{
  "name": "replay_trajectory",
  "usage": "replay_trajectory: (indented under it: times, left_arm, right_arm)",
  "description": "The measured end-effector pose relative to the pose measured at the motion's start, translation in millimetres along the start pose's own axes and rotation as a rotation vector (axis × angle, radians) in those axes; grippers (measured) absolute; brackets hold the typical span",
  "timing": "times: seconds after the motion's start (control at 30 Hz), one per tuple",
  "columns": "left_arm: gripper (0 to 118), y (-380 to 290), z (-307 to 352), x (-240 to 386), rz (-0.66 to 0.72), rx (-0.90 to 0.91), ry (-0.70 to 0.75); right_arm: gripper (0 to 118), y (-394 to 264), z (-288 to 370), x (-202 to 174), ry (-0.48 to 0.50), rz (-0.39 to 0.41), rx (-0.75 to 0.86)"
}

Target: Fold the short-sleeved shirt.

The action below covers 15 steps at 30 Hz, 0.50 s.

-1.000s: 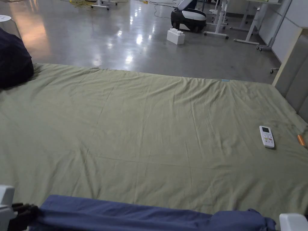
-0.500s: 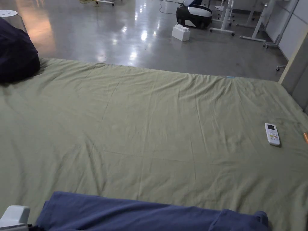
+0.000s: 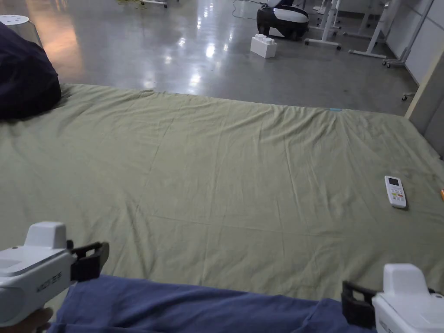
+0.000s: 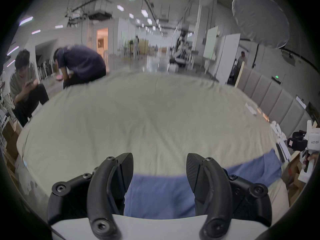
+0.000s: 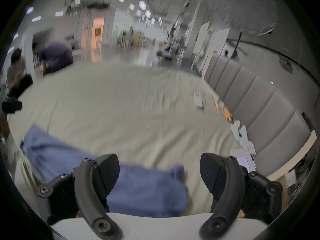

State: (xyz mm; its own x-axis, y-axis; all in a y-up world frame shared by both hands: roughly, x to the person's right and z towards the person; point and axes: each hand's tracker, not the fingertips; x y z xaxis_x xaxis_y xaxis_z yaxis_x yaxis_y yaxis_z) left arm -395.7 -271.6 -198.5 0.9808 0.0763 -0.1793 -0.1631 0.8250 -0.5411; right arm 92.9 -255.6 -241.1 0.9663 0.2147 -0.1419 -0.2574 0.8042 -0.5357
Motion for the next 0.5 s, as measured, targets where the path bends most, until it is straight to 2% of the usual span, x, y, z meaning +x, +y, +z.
replay_trajectory:
  times: [0.07,0.1,0.2,0.3,0.37,0.4,0.47,0.5]
  left_arm:
    - [65,11.0,0.9,17.6,-0.025,0.087,0.031]
    - [65,13.6,-0.7,24.9,-0.039,0.138,0.042]
    - [59,21.5,3.1,45.8,-0.077,0.272,0.074]
    - [42,25.1,10.7,59.8,-0.073,0.390,0.089]
    - [22,28.1,14.8,69.0,-0.070,0.431,0.116]
    - [16,29.2,15.6,72.0,-0.075,0.438,0.127]
    - [7,30.8,16.4,76.5,-0.083,0.449,0.138]
    - [7,31.6,16.2,79.4,-0.084,0.452,0.142]
  right_arm:
    - [98,13.6,1.5,-12.6,-0.003,-0.059,0.119]
    - [94,18.7,2.1,-18.4,0.004,-0.081,0.183]
    - [70,31.0,4.1,-36.0,-0.020,-0.120,0.328]
    - [56,41.0,8.8,-50.1,-0.035,-0.112,0.463]
    - [34,47.6,11.7,-59.2,-0.065,-0.074,0.531]
    - [21,49.0,10.9,-62.2,-0.068,-0.090,0.532]
    - [12,53.0,10.9,-65.9,-0.066,-0.095,0.566]
    - [6,54.7,10.3,-68.0,-0.077,-0.089,0.574]
